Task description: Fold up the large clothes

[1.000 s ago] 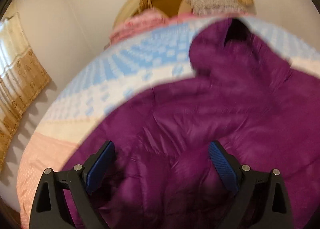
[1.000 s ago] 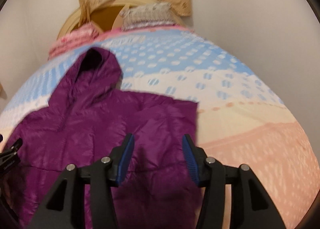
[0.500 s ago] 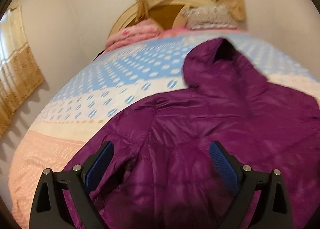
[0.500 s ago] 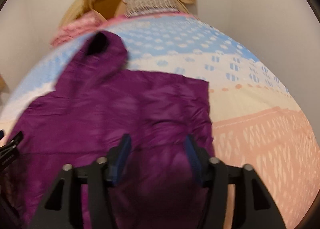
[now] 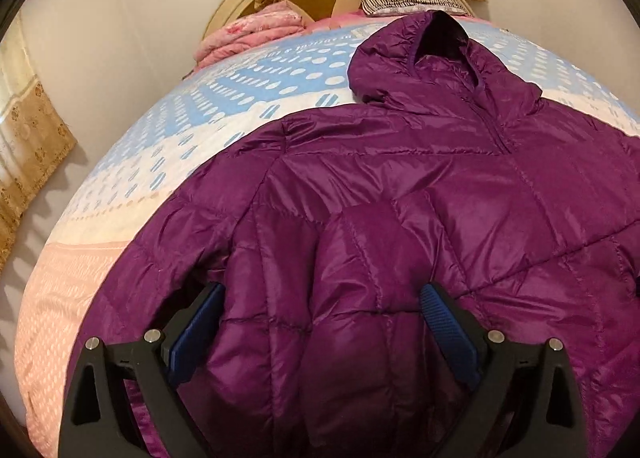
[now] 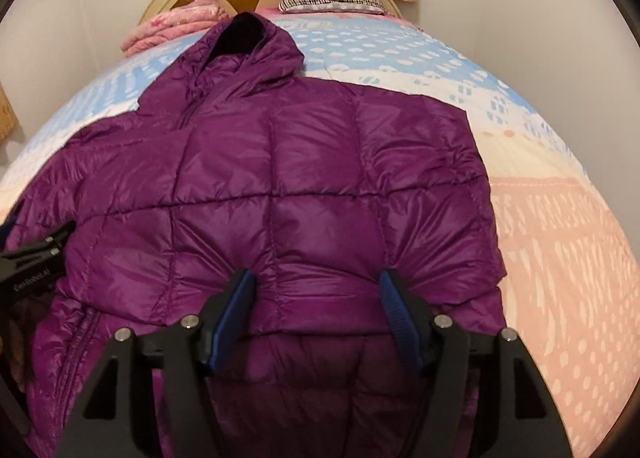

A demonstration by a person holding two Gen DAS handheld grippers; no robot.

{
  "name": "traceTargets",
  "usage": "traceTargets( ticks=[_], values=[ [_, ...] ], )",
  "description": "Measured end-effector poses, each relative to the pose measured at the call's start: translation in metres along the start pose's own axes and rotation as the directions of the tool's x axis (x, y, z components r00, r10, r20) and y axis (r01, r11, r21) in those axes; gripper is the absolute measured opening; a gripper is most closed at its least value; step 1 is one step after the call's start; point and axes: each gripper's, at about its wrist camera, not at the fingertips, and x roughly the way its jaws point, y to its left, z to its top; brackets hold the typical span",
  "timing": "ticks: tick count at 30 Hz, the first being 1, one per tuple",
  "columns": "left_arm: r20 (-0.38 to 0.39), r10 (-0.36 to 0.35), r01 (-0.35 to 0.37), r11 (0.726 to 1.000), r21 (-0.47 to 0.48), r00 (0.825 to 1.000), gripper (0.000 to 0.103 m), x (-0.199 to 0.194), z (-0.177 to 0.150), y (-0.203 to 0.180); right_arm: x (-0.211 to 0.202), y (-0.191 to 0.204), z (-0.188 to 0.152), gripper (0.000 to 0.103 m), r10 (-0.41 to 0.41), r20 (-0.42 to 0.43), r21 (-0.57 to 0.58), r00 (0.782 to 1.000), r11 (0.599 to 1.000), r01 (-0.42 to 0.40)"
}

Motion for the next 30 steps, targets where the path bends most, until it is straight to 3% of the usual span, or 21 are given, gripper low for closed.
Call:
traceTargets(
  ticks=[4,7,13,18,21,26,28,29,30],
  values=[
    [0.129,-0.011,0.015,1.0,-0.026,0.992,0.098,-0.066,-0.001,0.046,-0.041,0.0,-0.007,0.071,-0.001,0.049,0.005,0.999,1.0,0.0],
    [0.161,0.0,0.007,0.999,-0.043,0.987,0.098,-0.097,-0.017,0.098,-0.08,0.009,-0.027,0.084,0.062,0.092,-0.02,0.994,0.998,-0.06],
    [0.082,0.168,-0.157,0.979,-0.126,0.982,0.098,-0.117,-0.098,0.219,-0.136,0.03,-0.091,0.087,0.092,0.136,-0.066,0.986,0.994,-0.084],
    [-0.006,0.219,-0.215,0.95,-0.226,0.976,0.098,-0.147,-0.189,0.295,-0.163,0.043,-0.125,0.089,0.116,0.172,-0.062,0.978,0.992,-0.107],
    [-0.031,0.202,-0.203,0.943,-0.262,0.979,0.098,-0.158,-0.226,0.303,-0.171,0.061,-0.136,0.09,0.125,0.191,-0.096,0.974,0.989,-0.109],
    [-0.087,0.085,-0.104,0.962,-0.253,0.993,0.098,-0.133,-0.247,0.285,-0.178,0.091,-0.144,0.09,0.18,0.195,-0.151,0.964,0.977,-0.152],
    [-0.108,0.048,-0.074,0.965,-0.251,0.993,0.083,-0.117,-0.249,0.278,-0.181,0.097,-0.146,0.09,0.192,0.201,-0.17,0.961,0.973,-0.159],
    [-0.079,-0.006,-0.016,0.962,-0.272,0.997,0.053,-0.116,-0.248,0.277,-0.183,0.098,-0.146,0.09,0.194,0.208,-0.173,0.959,0.972,-0.159],
    [-0.055,-0.024,0.008,0.963,-0.27,0.998,0.015,-0.119,-0.243,0.275,-0.185,0.098,-0.147,0.09,0.196,0.218,-0.177,0.956,0.971,-0.159]
  ],
)
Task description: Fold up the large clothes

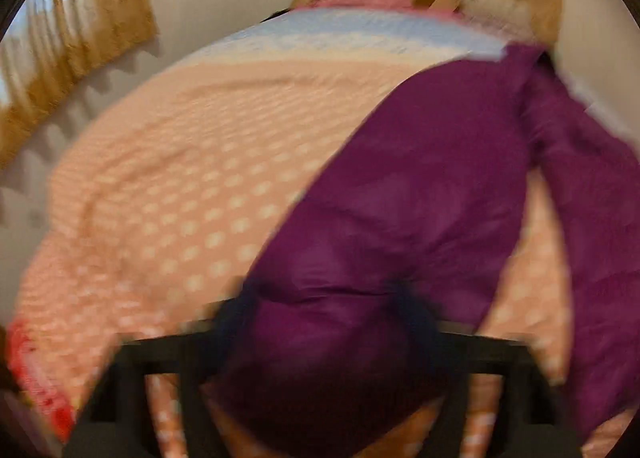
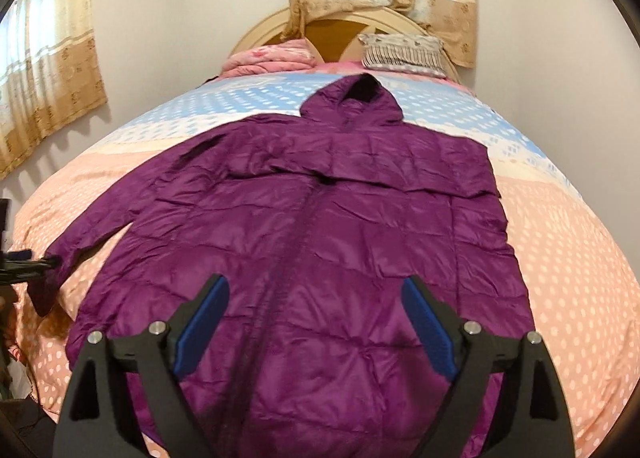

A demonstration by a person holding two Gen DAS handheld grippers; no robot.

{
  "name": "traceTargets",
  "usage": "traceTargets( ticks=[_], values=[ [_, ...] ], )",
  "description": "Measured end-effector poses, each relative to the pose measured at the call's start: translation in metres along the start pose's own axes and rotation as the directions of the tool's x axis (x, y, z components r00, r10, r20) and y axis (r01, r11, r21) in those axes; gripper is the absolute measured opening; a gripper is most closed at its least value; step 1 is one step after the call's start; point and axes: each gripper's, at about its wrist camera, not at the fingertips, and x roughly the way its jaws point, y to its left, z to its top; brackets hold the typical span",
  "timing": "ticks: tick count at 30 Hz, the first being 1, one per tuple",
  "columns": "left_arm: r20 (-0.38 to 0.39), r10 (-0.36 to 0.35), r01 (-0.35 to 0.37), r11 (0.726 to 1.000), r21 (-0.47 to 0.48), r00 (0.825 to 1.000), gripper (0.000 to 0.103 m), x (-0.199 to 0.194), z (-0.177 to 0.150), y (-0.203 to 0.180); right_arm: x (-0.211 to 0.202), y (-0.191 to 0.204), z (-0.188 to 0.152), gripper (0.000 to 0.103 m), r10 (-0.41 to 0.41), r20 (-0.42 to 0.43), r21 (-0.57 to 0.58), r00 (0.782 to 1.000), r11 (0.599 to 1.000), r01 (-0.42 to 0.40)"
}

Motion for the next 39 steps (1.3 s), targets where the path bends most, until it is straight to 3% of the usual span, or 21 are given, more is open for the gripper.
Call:
traceTargets(
  ticks=[1,4,6,9,13,18,23,27,32,34,35,36,38,39],
  values=[
    [-0.001,0.001,-0.001,1.0,0.024,1.0,0.008,-0.003,0.004,-0.004,-0.003,-0.001,-0.001,0.09,-0.003,0.01,-0.001,1.0,1.0,0.003],
    [0.074,0.031,-0.032,0.999,0.022,0.997,0.005,-0.027,0.029,0.002,-0.009,-0.011,-0.001,0.09,-0.031,0.033,0.028,0.999,0.999,0.03],
    [0.16,0.1,-0.107,0.994,0.038,0.982,0.005,-0.047,0.057,0.007,-0.01,-0.027,-0.001,0.09,-0.06,0.046,0.089,0.997,0.994,0.056],
    [0.23,0.141,-0.15,0.989,0.019,0.963,0.005,-0.069,0.099,0.01,-0.012,-0.045,-0.001,0.09,-0.086,0.057,0.149,0.995,0.986,0.076],
    [0.347,0.154,-0.184,0.981,0.055,0.925,0.004,-0.096,0.145,-0.019,-0.017,-0.061,0.0,0.09,-0.11,0.069,0.168,0.992,0.981,0.097],
    [0.411,0.065,-0.143,0.976,0.163,0.909,0.004,-0.105,0.172,-0.092,-0.021,-0.086,0.0,0.091,-0.141,0.075,0.209,0.987,0.97,0.123],
    [0.393,-0.096,-0.025,0.956,0.293,0.915,0.004,-0.099,0.17,-0.186,-0.021,-0.117,-0.003,0.091,-0.256,0.037,0.217,0.966,0.946,0.242],
    [0.332,-0.243,0.086,0.902,0.424,0.911,0.004,-0.092,0.148,-0.273,-0.025,-0.152,-0.008,0.091,-0.29,0.015,0.289,0.957,0.917,0.273],
    [0.267,-0.343,0.148,0.819,0.554,0.901,0.007,-0.085,0.108,-0.352,-0.028,-0.181,-0.016,0.091,-0.32,-0.006,0.341,0.947,0.89,0.303],
    [0.253,-0.358,0.147,0.79,0.595,0.899,0.016,-0.084,0.095,-0.375,-0.027,-0.189,-0.02,0.091,-0.323,-0.018,0.353,0.946,0.883,0.308],
    [0.257,-0.36,0.14,0.783,0.606,0.897,0.034,-0.083,0.091,-0.383,-0.026,-0.192,-0.021,0.091,-0.323,-0.022,0.354,0.946,0.882,0.31],
    [0.273,-0.362,0.126,0.777,0.617,0.891,0.062,-0.086,0.083,-0.389,-0.024,-0.194,-0.022,0.091,-0.323,-0.026,0.358,0.946,0.881,0.311],
    [0.324,-0.372,0.107,0.783,0.613,0.87,0.092,-0.094,0.075,-0.391,-0.021,-0.198,-0.024,0.091,-0.321,-0.037,0.362,0.946,0.878,0.312],
    [0.346,-0.378,0.099,0.785,0.611,0.859,0.096,-0.096,0.076,-0.392,-0.02,-0.199,-0.025,0.091,-0.32,-0.042,0.364,0.946,0.877,0.313]
  ],
)
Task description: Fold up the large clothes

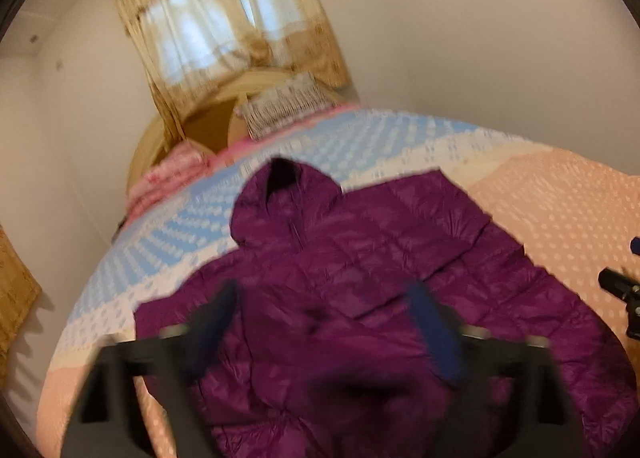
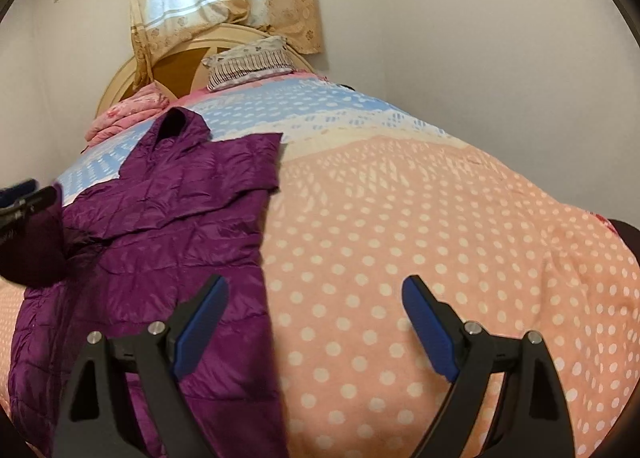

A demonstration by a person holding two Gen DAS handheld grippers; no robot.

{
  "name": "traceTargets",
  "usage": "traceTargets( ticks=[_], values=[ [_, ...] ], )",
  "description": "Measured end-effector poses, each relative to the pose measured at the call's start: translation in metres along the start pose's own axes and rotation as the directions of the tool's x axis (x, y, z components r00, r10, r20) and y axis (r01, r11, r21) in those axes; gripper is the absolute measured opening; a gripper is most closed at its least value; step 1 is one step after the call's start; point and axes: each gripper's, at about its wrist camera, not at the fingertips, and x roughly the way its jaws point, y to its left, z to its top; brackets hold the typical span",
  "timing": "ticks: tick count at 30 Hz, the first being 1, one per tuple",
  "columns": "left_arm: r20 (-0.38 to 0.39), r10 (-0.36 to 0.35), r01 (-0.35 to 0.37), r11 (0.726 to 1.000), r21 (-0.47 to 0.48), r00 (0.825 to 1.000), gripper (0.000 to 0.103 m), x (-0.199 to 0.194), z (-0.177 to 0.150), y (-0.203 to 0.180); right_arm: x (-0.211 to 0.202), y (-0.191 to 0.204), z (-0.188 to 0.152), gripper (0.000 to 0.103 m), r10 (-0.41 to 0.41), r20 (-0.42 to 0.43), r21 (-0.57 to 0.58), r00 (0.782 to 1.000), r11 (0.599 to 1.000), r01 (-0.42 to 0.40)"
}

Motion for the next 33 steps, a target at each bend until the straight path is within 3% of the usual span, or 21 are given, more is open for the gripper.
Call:
traceTargets(
  ticks=[3,6,12,14,17,22,23,24,25,26,27,28,30,33],
  values=[
    [0.016,0.02,-0.02,1.0,0.008,1.0,0.096,-0.003,0.003,0.003,0.004,0.0,-0.002,0.091,0.003,-0.014,0.003,1.0,1.0,-0.003],
    [0.014,0.034,-0.033,0.999,-0.043,0.999,0.096,-0.007,-0.004,0.028,0.002,0.007,-0.001,0.091,0.017,-0.016,-0.003,1.0,1.0,-0.017],
    [-0.023,0.161,-0.163,0.981,-0.105,0.987,0.096,-0.005,-0.026,0.089,-0.004,0.041,0.012,0.094,0.114,-0.007,-0.034,0.993,0.993,-0.114],
    [-0.066,0.226,-0.232,0.965,-0.119,0.972,0.096,0.004,-0.04,0.109,0.0,0.057,0.017,0.094,0.166,-0.025,-0.047,0.986,0.985,-0.167],
    [-0.174,0.3,-0.33,0.928,-0.176,0.938,0.096,0.02,-0.07,0.144,0.012,0.089,0.028,0.094,0.293,-0.084,-0.044,0.952,0.954,-0.297],
    [-0.338,0.321,-0.419,0.865,-0.275,0.885,0.096,0.041,-0.12,0.176,0.045,0.136,0.035,0.094,0.377,-0.192,-0.053,0.906,0.918,-0.393],
    [-0.361,0.319,-0.43,0.855,-0.289,0.876,0.096,0.045,-0.129,0.179,0.059,0.146,0.035,0.092,0.392,-0.242,-0.043,0.888,0.909,-0.414],
    [-0.377,0.316,-0.436,0.849,-0.297,0.871,0.096,0.048,-0.135,0.181,0.066,0.151,0.033,0.085,0.402,-0.269,-0.035,0.875,0.904,-0.426],
    [-0.395,0.308,-0.44,0.845,-0.305,0.865,0.096,0.052,-0.143,0.183,0.08,0.159,0.031,0.078,0.421,-0.32,-0.022,0.849,0.892,-0.451],
    [-0.413,0.303,-0.445,0.84,-0.31,0.859,0.096,0.055,-0.15,0.185,0.086,0.163,0.029,0.056,0.431,-0.343,-0.018,0.835,0.885,-0.465],
    [-0.425,0.298,-0.448,0.836,-0.316,0.855,0.096,0.06,-0.153,0.186,0.091,0.166,0.028,0.025,0.439,-0.365,-0.02,0.821,0.878,-0.479],
    [-0.434,0.287,-0.446,0.833,-0.327,0.854,0.096,0.062,-0.156,0.189,0.092,0.168,0.029,0.017,0.437,-0.364,-0.025,0.822,0.878,-0.478],
    [-0.439,0.273,-0.442,0.827,-0.348,0.856,0.096,0.063,-0.158,0.193,0.087,0.161,0.037,0.012,0.443,-0.319,-0.021,0.838,0.881,-0.473],
    [-0.443,0.268,-0.442,0.824,-0.354,0.855,0.096,0.067,-0.158,0.195,0.076,0.139,0.053,0.011,0.425,-0.245,0.001,0.871,0.899,-0.438]
  ],
)
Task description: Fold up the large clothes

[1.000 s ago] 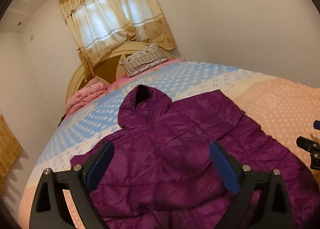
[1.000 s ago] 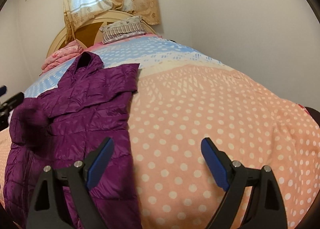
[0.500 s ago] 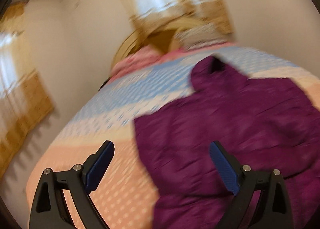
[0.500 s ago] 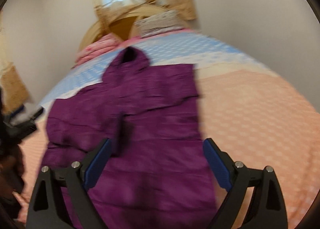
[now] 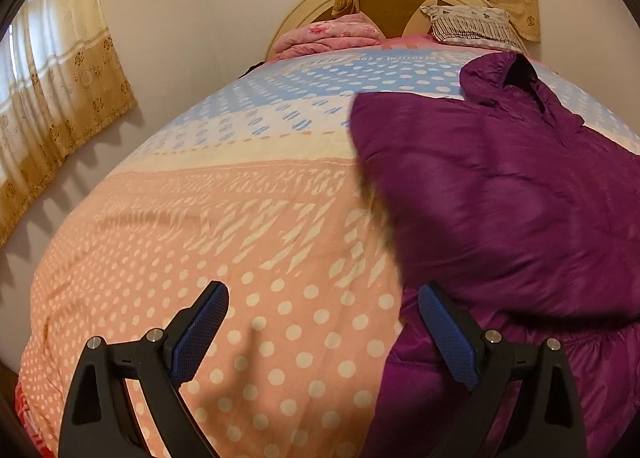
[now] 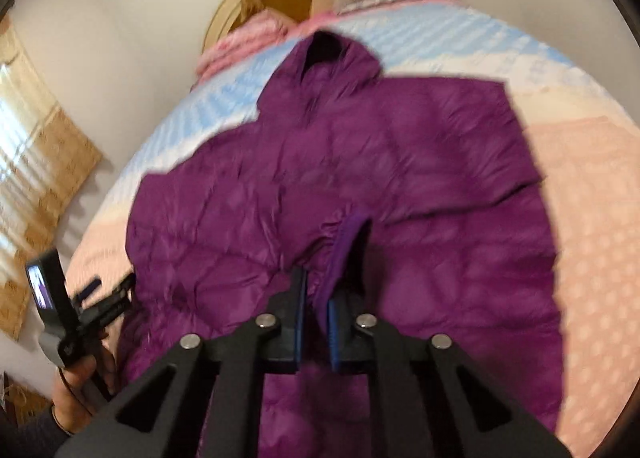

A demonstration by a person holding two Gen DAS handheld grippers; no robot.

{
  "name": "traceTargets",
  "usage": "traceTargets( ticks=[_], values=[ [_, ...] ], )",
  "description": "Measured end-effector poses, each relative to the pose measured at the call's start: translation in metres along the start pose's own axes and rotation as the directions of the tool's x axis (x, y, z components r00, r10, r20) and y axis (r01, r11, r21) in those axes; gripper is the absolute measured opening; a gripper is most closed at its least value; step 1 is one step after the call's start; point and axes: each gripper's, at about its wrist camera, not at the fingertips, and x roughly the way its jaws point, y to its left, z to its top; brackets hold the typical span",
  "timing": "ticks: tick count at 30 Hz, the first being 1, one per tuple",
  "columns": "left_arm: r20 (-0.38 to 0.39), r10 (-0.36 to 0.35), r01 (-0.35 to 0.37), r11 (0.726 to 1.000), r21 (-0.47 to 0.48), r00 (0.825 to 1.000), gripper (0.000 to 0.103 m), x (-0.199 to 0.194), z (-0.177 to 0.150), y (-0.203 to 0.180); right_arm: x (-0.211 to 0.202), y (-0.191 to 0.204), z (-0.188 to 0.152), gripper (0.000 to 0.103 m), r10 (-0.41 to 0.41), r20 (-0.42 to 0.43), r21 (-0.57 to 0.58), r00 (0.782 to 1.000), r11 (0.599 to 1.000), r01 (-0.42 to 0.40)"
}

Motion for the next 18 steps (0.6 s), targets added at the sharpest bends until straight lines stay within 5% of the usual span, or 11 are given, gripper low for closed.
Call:
traceTargets(
  ticks=[7,18],
  values=[
    [-0.018,-0.01,0.01,1.0,0.014,1.0,0.096,0.002,0.0,-0.003,-0.031,-0.045,0.015,0.01,-0.155,0.098,0.079,0.983,0.986,0.148],
    [-0.038,-0.019,0.021,0.999,0.046,0.999,0.096,0.004,-0.002,-0.005,-0.017,-0.087,0.003,0.017,-0.296,0.056,0.144,0.953,0.947,0.286]
  ],
)
